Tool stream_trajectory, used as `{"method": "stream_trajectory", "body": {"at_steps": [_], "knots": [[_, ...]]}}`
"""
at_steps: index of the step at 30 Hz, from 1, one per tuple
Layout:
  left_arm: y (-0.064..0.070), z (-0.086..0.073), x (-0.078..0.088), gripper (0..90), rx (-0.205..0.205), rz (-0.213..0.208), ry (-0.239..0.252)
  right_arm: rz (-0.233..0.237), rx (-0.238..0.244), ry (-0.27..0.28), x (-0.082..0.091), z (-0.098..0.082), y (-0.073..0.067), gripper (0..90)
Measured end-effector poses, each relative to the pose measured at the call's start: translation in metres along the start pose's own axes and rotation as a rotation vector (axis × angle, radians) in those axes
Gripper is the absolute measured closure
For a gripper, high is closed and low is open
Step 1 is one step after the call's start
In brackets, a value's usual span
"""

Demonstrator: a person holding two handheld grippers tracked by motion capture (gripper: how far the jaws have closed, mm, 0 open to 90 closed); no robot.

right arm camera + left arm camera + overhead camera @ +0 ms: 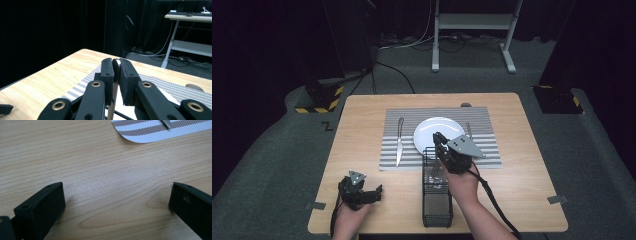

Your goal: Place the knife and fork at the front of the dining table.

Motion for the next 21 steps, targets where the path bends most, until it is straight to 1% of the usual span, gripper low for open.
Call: {"method": "stream_trajectory", "body": {"at_steps": [3,4,8,12,14,17,20,21], "knots": [[0.000,0.000,0.000,0.6,0.001,0.000,0.000,0.003,-0.001,0.000,-0.001,-0.002,-0.001,82.7],[0.000,0.000,0.000,0.6,0.001,-0.001,0.000,0.004,0.006,0.000,-0.001,-0.002,-0.001,82.8],[0.000,0.000,0.000,0.6,-0.001,-0.001,0.000,0.014,0.003,-0.004,-0.001,-0.002,-0.002,85.5],[0.000,0.000,0.000,0.6,0.001,-0.001,-0.001,0.038,-0.005,0.003,0.001,-0.002,-0.002,86.7],[0.000,0.000,0.000,0.6,0.000,-0.001,0.000,0.041,0.005,0.023,0.005,0.000,-0.003,87.0],[0.000,0.000,0.000,0.6,-0.001,-0.001,0.000,0.060,0.019,0.060,0.012,0.006,-0.005,87.0],[0.000,0.000,0.000,0.5,-0.002,0.000,0.000,0.079,0.010,0.097,0.021,0.012,-0.007,87.0],[0.000,0.000,0.000,0.5,-0.002,0.000,0.000,0.087,0.015,0.111,0.024,0.014,-0.008,87.0]]}}
Point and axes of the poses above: each handheld gripper's, and its own axes: x roughly backward along the jaws, z roughly out of its top, y roughly to its right, the point moved 1 cm from there along -x, roughly forward along the jaws, and after that the axes turned 5 degrees about -x, right-handed, at the moved point
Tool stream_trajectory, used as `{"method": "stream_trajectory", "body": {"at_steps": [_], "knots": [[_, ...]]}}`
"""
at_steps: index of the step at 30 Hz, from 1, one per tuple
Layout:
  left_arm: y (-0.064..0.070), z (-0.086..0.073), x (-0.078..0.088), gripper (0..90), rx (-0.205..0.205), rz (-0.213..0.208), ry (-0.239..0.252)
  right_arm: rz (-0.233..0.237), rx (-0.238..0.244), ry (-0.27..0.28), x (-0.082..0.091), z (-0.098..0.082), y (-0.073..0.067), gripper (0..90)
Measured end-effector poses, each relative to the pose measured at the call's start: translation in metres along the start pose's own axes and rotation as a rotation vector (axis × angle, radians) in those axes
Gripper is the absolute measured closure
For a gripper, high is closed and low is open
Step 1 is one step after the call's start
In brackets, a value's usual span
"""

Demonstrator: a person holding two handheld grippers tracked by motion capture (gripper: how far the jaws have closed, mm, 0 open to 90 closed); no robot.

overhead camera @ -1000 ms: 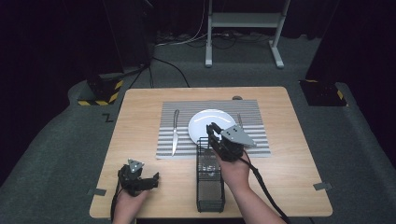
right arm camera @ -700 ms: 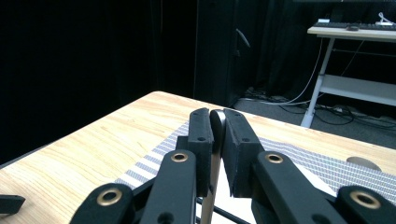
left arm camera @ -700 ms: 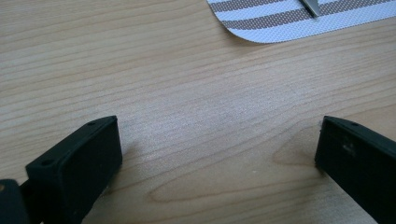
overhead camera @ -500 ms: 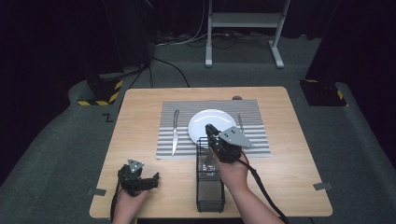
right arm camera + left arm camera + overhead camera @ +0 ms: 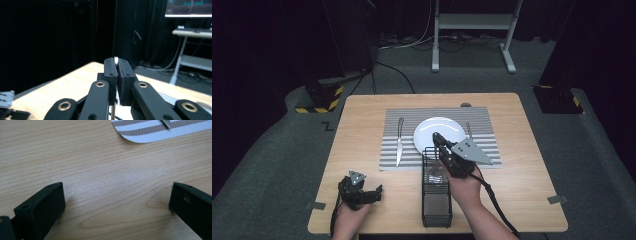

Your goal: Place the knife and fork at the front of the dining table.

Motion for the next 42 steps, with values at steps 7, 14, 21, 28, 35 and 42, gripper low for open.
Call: {"method": "stream_trajectory", "body": {"at_steps": [7,14,21,28,35,42], "knots": [[0.000,-0.001,0.001,0.8,0.005,0.004,-0.002,0.041,0.015,0.079,0.018,0.024,-0.009,87.0],[0.000,-0.001,0.001,0.6,0.004,-0.002,-0.001,0.059,0.053,0.163,0.039,0.053,-0.015,87.1],[0.000,0.000,0.000,0.2,0.000,0.001,-0.001,0.047,0.020,0.217,0.060,0.070,-0.008,87.1],[0.000,0.000,0.000,0.2,0.003,0.005,0.000,-0.016,0.041,0.270,0.089,0.091,0.012,87.1],[0.000,0.000,0.000,0.2,0.007,0.007,-0.003,-0.123,0.029,0.224,0.101,0.070,0.056,87.1],[0.000,-0.001,0.001,0.3,0.008,0.004,-0.001,-0.216,-0.010,0.145,0.095,0.032,0.105,87.1]]}}
Point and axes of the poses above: each handheld gripper's, and its own axes: x roughly backward along the jaws, z roughly out of its top, y roughly to its right, the point moved 1 cm from there along -x, roughly forward along the jaws, and after that the axes turned 5 degrees about -x, right-handed, at the moved point
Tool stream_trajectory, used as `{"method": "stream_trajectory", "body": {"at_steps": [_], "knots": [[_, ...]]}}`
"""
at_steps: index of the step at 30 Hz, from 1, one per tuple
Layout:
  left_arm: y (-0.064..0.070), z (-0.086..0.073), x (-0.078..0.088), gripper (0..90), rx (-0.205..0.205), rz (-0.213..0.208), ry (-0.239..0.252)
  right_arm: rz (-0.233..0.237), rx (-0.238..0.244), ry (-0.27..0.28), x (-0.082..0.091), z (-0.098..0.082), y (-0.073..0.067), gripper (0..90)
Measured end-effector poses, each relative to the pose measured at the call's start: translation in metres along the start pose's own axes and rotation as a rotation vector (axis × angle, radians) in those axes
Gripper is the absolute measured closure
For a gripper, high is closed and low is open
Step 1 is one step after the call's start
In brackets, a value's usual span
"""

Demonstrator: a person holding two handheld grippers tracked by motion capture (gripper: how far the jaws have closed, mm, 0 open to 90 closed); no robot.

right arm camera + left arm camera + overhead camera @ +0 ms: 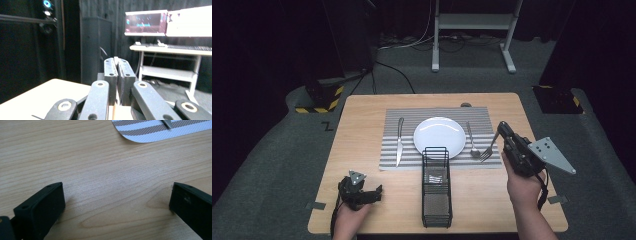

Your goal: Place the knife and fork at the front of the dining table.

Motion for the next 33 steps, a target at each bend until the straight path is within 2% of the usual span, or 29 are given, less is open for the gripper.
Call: {"method": "stream_trajectory", "body": {"at_steps": [3,8,12,18,26,29,33], "knots": [[0.001,-0.001,0.001,0.7,0.009,0.018,-0.001,-0.020,-0.022,-0.045,-0.006,-0.013,0.015,87.2],[0.000,0.000,0.001,0.2,0.004,0.006,-0.002,-0.047,-0.016,-0.086,-0.015,-0.029,0.035,87.1],[0.002,-0.002,0.003,0.5,0.009,0.017,-0.001,-0.063,-0.034,-0.119,-0.021,-0.037,0.045,87.1],[0.001,0.000,0.000,0.1,0.009,0.008,-0.001,-0.083,-0.032,-0.119,-0.030,-0.042,0.056,87.1],[0.002,-0.001,0.001,0.3,0.011,0.010,0.000,-0.099,-0.026,-0.174,-0.053,-0.056,0.066,87.2],[0.002,-0.002,0.003,0.5,0.011,0.019,0.000,-0.101,-0.036,-0.204,-0.060,-0.062,0.066,87.1],[0.002,-0.001,0.001,0.1,0.007,0.006,-0.002,-0.106,-0.019,-0.216,-0.065,-0.064,0.065,87.1]]}}
Point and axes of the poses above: each handheld gripper's, and its own axes: x roughly backward along the jaws, z roughly out of its top, y roughly to its right, the point moved 1 cm from there along -x, roughly forward along the jaws, and after that the axes turned 5 degrees about -x, right-handed, at the moved point
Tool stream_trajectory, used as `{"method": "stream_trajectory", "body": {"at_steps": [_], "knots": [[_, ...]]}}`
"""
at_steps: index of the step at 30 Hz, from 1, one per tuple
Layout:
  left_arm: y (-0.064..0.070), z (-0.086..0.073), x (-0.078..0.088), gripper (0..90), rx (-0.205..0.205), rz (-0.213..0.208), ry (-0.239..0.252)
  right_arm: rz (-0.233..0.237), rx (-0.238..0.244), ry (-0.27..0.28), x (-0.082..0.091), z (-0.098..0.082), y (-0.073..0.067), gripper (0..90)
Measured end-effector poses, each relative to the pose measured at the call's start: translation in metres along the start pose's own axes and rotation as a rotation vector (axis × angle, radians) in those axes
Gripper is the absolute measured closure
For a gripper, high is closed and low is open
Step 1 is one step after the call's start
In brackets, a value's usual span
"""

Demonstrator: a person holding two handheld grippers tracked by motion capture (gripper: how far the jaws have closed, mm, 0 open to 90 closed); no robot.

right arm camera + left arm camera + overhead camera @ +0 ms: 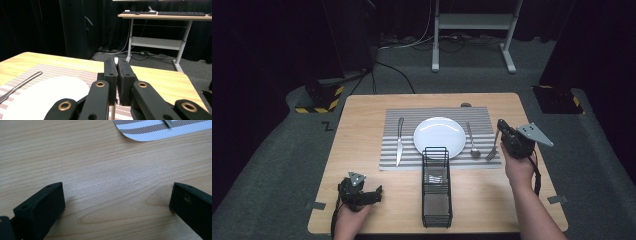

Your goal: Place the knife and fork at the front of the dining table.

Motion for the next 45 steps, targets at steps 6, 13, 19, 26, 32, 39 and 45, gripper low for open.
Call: {"method": "stream_trajectory", "body": {"at_steps": [6,13,19,26,32,39,45], "knots": [[0.001,-0.001,0.001,0.5,0.000,0.007,0.003,0.002,-0.018,-0.018,-0.008,-0.002,0.003,87.1],[0.001,-0.001,0.001,0.8,-0.005,0.006,0.003,0.004,-0.032,-0.008,-0.025,-0.003,0.005,87.1],[0.002,0.001,0.000,0.6,-0.012,-0.003,0.003,0.011,-0.052,-0.015,-0.042,-0.003,0.011,87.1],[0.005,0.000,0.001,2.5,-0.020,-0.011,0.011,0.018,-0.090,-0.047,-0.060,-0.003,0.021,87.2],[0.005,-0.001,0.002,2.4,-0.016,-0.008,0.011,0.022,-0.084,-0.033,-0.041,0.003,0.023,87.2],[0.004,-0.001,0.002,1.4,-0.010,-0.004,0.007,0.065,-0.054,-0.039,-0.025,0.006,0.020,87.3],[0.005,-0.001,0.002,1.4,-0.016,-0.001,0.007,0.070,-0.077,-0.051,-0.043,-0.003,0.023,87.2]]}}
Point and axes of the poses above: each handheld gripper's, and its own axes: x roughly backward along the jaws, z roughly out of its top, y roughly to its right, the point moved 1 cm from there along -x, roughly forward along the jaws, and after that the axes turned 5 degrees about -x, right-handed, at the moved point
